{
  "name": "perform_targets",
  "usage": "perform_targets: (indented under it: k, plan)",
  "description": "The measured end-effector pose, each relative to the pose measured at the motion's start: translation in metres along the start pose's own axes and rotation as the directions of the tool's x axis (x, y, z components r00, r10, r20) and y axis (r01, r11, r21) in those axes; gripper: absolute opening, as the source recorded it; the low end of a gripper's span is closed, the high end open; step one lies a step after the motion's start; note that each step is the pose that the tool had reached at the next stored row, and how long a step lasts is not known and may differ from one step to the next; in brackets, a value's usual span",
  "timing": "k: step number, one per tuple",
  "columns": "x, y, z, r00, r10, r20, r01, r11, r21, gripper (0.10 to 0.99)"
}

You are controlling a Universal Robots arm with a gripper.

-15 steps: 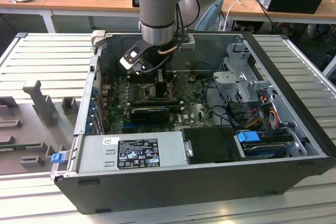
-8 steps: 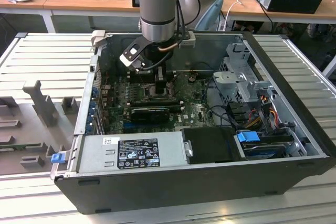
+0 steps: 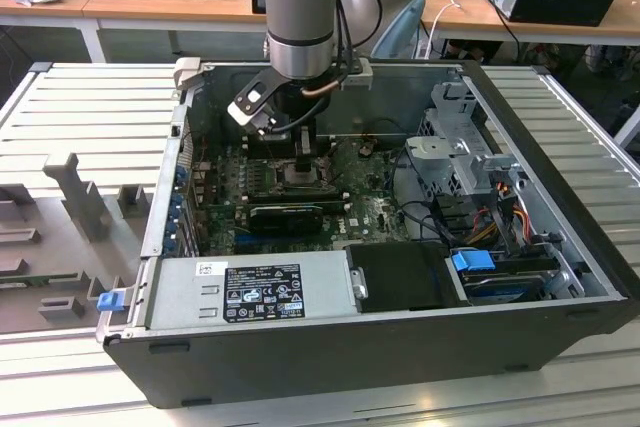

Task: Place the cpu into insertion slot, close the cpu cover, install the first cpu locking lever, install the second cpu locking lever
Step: 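Place the cpu into insertion slot, then close the cpu cover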

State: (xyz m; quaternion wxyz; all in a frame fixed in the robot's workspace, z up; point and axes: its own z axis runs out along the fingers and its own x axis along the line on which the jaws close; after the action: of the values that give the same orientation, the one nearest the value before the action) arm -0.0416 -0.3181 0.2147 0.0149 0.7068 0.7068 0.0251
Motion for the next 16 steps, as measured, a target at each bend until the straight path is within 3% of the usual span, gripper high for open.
perform_targets:
  k: [16]
  plan:
    - [0.0001, 0.0013, -0.0105, 1.0, 0.001, 0.0026, -0.001, 1.0, 0.0, 0.106]
